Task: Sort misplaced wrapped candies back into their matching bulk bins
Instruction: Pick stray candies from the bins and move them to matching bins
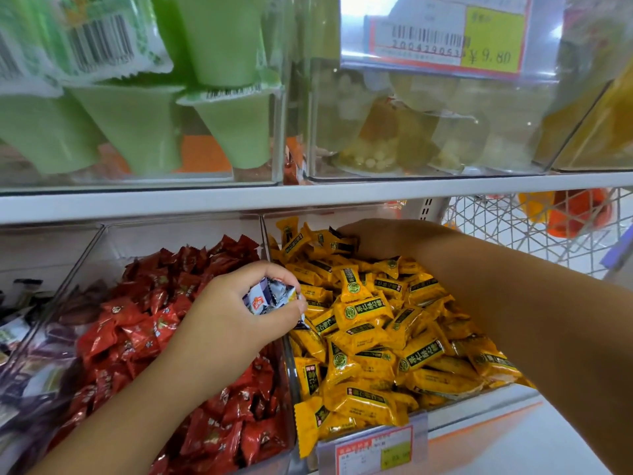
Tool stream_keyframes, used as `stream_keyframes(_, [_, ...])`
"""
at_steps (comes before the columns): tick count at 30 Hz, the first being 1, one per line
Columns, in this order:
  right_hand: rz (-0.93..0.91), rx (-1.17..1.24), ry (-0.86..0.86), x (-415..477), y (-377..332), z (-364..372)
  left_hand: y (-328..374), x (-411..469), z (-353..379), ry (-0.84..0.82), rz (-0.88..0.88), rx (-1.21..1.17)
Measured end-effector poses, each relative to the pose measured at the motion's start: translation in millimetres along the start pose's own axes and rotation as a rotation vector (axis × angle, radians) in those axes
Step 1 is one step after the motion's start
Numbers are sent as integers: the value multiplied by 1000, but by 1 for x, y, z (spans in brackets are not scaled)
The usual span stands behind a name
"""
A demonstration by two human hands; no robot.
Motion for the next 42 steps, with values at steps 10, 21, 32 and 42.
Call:
stream_keyframes(10, [18,95,46,-9,-8,-15,-1,-1,-1,7,0,-3])
stream_keyframes(21, [-64,499,327,-64,-11,-42,0,-3,-2,10,3,-16])
stream_keyframes(32, [-159,516,178,-108,-17,-36,7,-8,-5,66,51,-24])
stream_keyframes(42, [-3,404,191,-66,7,-38,5,-4,-6,79,54,-21])
Point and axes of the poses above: each hand's wrist, its own x-axis towards the middle knuckle, its own z-axis out of the palm, y = z × x, the point moved 6 cm from there along x, towards the middle knuckle, and after that the axes turned 1 degree about y, right-handed, at the moved point
